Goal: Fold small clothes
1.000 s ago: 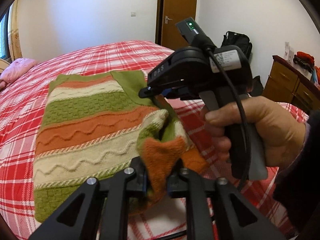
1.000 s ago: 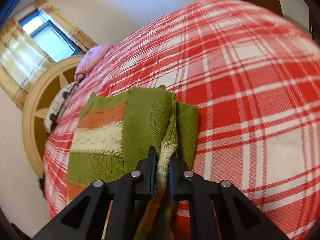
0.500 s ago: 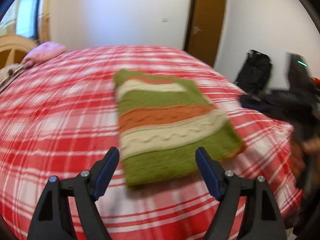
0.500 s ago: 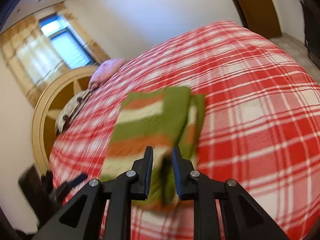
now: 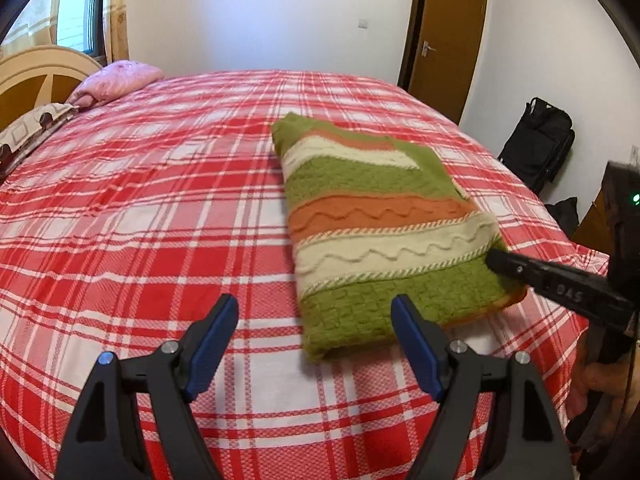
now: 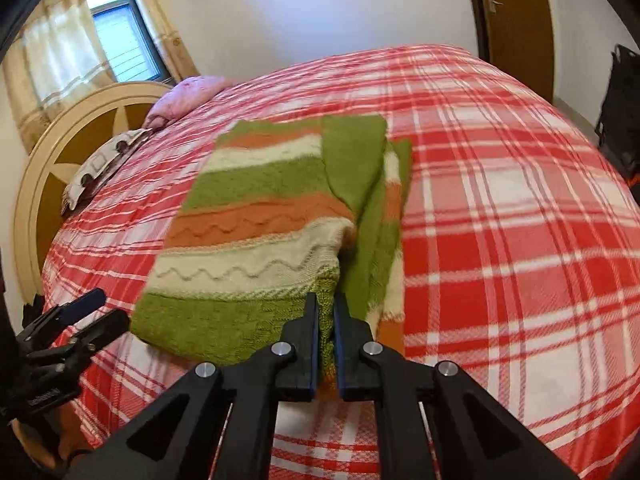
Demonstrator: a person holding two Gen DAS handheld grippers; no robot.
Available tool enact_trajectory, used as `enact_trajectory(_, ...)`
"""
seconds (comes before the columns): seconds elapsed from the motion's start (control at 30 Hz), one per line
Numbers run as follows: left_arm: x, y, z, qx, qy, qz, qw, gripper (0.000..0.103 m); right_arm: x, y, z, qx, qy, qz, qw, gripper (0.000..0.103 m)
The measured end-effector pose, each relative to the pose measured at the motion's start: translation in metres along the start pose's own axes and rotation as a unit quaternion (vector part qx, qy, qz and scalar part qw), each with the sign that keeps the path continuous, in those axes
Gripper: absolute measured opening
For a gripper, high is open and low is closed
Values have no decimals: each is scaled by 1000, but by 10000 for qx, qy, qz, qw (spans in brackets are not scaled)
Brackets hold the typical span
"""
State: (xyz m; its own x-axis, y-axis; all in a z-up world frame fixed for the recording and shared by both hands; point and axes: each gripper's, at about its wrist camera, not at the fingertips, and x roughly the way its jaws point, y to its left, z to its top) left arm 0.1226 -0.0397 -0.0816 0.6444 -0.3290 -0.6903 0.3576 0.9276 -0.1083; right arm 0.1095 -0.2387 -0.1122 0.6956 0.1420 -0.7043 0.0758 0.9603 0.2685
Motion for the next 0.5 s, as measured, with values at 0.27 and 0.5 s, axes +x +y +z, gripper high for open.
enact_trajectory(0.27, 4, 11, 3, -118, 13, -20, 9999, 81, -2, -17, -22, 537, -19, 230, 9983, 5)
enact_trajectory(0.5, 6, 28, 15, -131, -96, 172, 9997, 81, -45, -12, -4, 406, -663, -284, 9966, 9)
